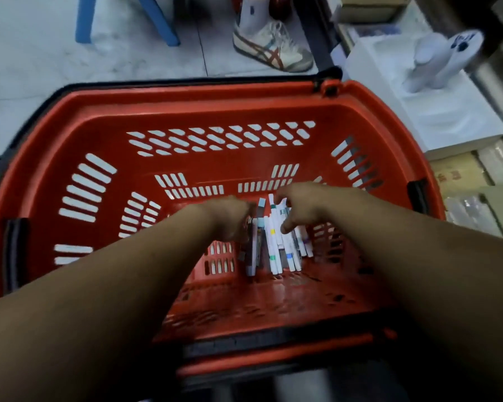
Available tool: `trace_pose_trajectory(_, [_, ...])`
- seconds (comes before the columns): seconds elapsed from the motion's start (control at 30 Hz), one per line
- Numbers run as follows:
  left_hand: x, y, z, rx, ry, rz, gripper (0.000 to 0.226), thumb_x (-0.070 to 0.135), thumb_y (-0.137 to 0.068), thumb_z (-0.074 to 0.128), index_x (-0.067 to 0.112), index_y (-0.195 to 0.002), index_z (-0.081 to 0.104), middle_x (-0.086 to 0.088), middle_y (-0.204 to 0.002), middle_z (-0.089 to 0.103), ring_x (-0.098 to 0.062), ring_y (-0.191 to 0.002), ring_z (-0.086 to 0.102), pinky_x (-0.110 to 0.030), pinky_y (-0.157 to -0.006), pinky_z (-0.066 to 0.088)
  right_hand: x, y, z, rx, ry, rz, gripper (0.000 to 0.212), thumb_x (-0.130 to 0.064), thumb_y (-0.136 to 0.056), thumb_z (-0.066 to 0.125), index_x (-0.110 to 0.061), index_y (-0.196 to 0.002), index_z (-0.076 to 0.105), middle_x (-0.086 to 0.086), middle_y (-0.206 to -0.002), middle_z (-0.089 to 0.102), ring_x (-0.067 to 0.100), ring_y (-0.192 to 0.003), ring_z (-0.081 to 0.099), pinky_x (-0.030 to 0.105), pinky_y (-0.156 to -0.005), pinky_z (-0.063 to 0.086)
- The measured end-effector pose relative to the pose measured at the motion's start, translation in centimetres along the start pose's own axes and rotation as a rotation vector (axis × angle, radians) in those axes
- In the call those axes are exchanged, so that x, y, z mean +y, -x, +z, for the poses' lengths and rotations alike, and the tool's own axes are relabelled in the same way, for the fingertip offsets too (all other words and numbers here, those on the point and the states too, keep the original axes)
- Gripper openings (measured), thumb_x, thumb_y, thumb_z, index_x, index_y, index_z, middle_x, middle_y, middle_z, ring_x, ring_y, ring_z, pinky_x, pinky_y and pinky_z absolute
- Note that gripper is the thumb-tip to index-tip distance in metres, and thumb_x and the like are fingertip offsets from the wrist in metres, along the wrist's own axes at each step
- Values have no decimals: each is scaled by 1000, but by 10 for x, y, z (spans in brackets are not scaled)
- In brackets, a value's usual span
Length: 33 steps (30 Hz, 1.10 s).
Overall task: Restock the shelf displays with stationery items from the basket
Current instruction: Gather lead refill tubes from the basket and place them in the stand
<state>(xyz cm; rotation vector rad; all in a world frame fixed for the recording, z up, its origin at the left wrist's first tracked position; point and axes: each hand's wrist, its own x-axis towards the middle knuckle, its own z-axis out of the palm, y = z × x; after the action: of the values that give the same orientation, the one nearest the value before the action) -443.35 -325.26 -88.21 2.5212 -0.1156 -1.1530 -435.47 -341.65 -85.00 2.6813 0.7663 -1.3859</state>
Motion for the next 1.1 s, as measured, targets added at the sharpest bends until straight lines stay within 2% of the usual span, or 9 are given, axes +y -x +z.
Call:
trace_pose_trajectory(0.17, [-26,-49,37,-6,129,-22,77,29,-84,80,26,-147,36,-2,-131,63,-24,-116,60,-41,-105,48,-2,-48,27,-64,-48,-21,66,-28,-82,83,-21,-140,52,7,-139,55,27,-122,55,29,-86,42])
trace_pose_trajectory(0.23, [-31,-58,49,24,165,-36,88,31,-84,81,23,-154,28,-8,-140,55,-29,-124,56,-40,-107,44,-5,-60,38,-68,-49,-24,66,-26,-83,82,-20,-140,52,7,-135,57,26,-119,56,28,-81,41])
trace_pose_trajectory(0.33, [-37,-65,64,95,188,-36,99,38,-81,83,25,-158,23,-12,-157,36,-35,-136,48,-44,-112,42,-8,-72,56,-46,-65,-16,68,-22,-82,82,-18,-141,49,7,-135,56,26,-119,57,30,-85,46])
trace_pose_trajectory(0.47, [-44,-65,76,167,341,-37,74,30,-79,85,23,-140,46,-8,-146,42,-31,-125,53,-43,-106,46,-10,-78,80,73,-46,-4,57,-29,-86,74,-19,-135,48,6,-135,49,28,-118,55,42,-96,51])
trace_pose_trajectory(0.57, [-44,-63,80,194,405,-37,53,22,-80,85,20,-123,53,-5,-137,48,-26,-119,55,-39,-103,47,-11,-78,90,132,-53,6,52,-30,-90,70,-21,-136,46,5,-137,47,30,-118,56,41,-93,51])
trace_pose_trajectory(0.8, [-40,-59,83,229,504,-69,48,15,-81,83,23,-118,54,0,-134,46,-22,-119,51,-35,-104,49,-11,-73,93,159,-126,-6,49,-34,-89,72,-22,-132,50,4,-137,48,25,-115,57,41,-93,51])
trace_pose_trajectory(0.9, [-37,-59,82,196,471,-81,62,13,-80,83,20,-133,51,-5,-143,40,-30,-126,50,-36,-106,48,-13,-72,92,170,-142,-7,47,-36,-89,72,-22,-129,52,4,-136,49,24,-113,57,40,-92,51])
trace_pose_trajectory(1.0, [-32,-60,84,169,453,-104,84,12,-80,82,23,-150,38,-9,-158,26,-37,-139,42,-47,-112,45,-16,-75,94,190,-134,4,45,-34,-89,71,-21,-128,53,5,-133,51,25,-112,58,35,-87,50])
trace_pose_trajectory(1.1, [-24,-62,87,197,404,-133,82,11,-83,78,20,-153,35,-13,-159,23,-37,-133,49,-46,-108,49,-19,-78,93,185,-135,15,41,-26,-89,71,-17,-125,54,8,-128,52,26,-108,59,32,-80,47])
